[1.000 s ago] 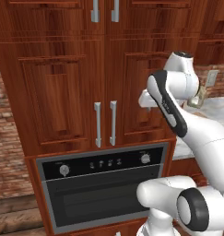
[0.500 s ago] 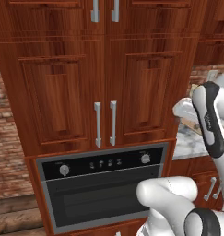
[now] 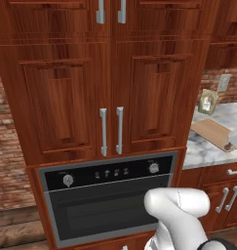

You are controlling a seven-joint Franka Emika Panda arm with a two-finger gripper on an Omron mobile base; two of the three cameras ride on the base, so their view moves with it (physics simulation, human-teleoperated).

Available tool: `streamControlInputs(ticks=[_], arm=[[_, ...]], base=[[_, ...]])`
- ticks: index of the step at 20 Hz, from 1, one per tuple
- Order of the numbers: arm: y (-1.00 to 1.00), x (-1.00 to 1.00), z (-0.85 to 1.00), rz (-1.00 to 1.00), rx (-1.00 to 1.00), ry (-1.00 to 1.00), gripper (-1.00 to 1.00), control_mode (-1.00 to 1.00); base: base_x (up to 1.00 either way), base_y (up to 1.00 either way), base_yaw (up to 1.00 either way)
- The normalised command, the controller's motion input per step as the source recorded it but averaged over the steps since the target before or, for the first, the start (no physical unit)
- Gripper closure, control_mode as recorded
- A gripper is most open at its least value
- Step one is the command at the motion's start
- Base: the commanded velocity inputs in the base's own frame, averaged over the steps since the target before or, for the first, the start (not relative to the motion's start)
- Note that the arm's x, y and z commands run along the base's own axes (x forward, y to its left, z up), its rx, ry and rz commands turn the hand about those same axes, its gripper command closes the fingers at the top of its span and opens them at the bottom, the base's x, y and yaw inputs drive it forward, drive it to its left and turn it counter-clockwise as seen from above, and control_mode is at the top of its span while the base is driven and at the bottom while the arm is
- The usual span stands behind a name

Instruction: Open the drawer on the right and place the cutting tools on the cutting board.

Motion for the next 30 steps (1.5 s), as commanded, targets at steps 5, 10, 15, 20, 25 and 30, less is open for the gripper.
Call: streamControlInputs(ticks=[5,10,15,20,25,30], arm=[[-1.00,-0.42,-0.50,-0.37,0.23,0.00,-1.00,-1.00],[-1.00,-0.54,-0.62,-0.36,0.27,-0.02,-1.00,-1.00],[-0.99,-0.37,-0.63,-0.35,0.26,-0.03,-1.00,-1.00],[-0.76,-0.09,-0.58,-0.27,0.30,-0.03,-1.00,-1.00],[-0.47,0.00,-0.61,-0.11,0.24,-0.01,-1.00,-1.00],[-0.06,0.33,-0.38,-0.01,0.04,-0.05,-1.00,-1.00]], base=[[0.00,0.00,0.00],[0.00,0.00,0.00],[0.00,0.00,0.00],[0.00,0.00,0.00],[0.00,0.00,0.00],[0.00,0.00,0.00]])
